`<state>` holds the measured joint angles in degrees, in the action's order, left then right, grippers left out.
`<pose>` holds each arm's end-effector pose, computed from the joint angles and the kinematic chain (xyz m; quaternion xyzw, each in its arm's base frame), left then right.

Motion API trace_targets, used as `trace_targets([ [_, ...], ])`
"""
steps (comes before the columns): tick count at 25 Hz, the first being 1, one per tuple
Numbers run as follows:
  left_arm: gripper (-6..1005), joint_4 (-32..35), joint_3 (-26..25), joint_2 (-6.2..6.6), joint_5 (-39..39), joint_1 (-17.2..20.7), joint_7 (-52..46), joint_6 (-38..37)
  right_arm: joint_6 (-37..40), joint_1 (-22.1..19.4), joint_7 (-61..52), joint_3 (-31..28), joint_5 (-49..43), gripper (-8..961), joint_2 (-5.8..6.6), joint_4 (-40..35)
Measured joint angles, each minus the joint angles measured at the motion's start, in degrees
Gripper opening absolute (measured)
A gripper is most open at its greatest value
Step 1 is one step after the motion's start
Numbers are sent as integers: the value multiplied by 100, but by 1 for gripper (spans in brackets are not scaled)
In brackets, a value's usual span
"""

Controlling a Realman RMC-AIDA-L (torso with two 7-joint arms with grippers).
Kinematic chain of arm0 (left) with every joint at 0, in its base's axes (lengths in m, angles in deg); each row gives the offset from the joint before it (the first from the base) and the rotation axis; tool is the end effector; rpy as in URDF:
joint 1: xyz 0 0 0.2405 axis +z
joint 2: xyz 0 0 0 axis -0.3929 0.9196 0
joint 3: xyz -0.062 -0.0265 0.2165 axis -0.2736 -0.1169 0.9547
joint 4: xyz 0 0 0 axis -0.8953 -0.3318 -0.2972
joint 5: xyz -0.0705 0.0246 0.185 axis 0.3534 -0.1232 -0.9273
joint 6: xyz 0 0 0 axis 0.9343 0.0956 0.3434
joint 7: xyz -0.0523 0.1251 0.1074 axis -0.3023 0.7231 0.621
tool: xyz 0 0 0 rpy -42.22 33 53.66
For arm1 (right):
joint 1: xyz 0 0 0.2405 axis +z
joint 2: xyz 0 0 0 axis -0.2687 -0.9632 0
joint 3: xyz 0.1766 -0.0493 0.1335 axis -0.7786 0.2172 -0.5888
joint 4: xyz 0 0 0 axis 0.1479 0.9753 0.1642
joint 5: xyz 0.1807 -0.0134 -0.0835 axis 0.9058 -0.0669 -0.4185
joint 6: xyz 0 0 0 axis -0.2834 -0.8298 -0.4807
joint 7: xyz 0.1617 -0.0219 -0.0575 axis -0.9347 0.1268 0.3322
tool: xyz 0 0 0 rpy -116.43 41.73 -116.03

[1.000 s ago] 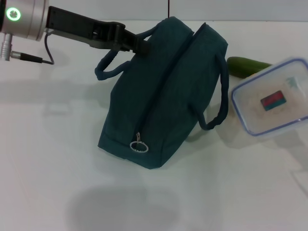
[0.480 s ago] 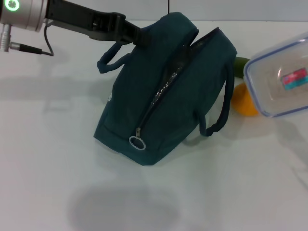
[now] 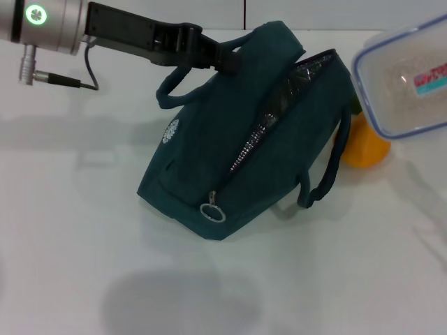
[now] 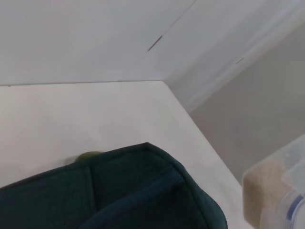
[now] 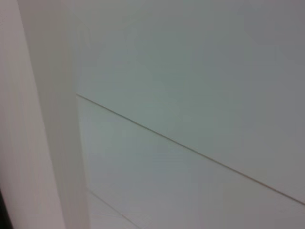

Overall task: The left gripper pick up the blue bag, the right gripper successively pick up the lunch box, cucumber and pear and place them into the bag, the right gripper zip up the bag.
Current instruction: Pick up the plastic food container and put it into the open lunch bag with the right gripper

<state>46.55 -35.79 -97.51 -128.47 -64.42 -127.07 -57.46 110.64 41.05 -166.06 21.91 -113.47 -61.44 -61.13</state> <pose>-0.1140 0.3567 0.0410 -0.8686 -0.4645 -0.1721 0.0092 0.2062 0.2649 0.0609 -0.5904 0.3700 0.7161 0.0414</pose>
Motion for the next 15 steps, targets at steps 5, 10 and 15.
trace_targets([
  [5,67,-1,6,-110,33,7,18,-31,8,174,-7,0,85,95,-8,0],
  [10,67,-1,13,-166,92,18,24,-68,10,323,-4,0,157,94,-11,0],
  [15,67,-1,24,-184,258,58,26,-84,-11,441,28,0,219,94,-17,-8],
])
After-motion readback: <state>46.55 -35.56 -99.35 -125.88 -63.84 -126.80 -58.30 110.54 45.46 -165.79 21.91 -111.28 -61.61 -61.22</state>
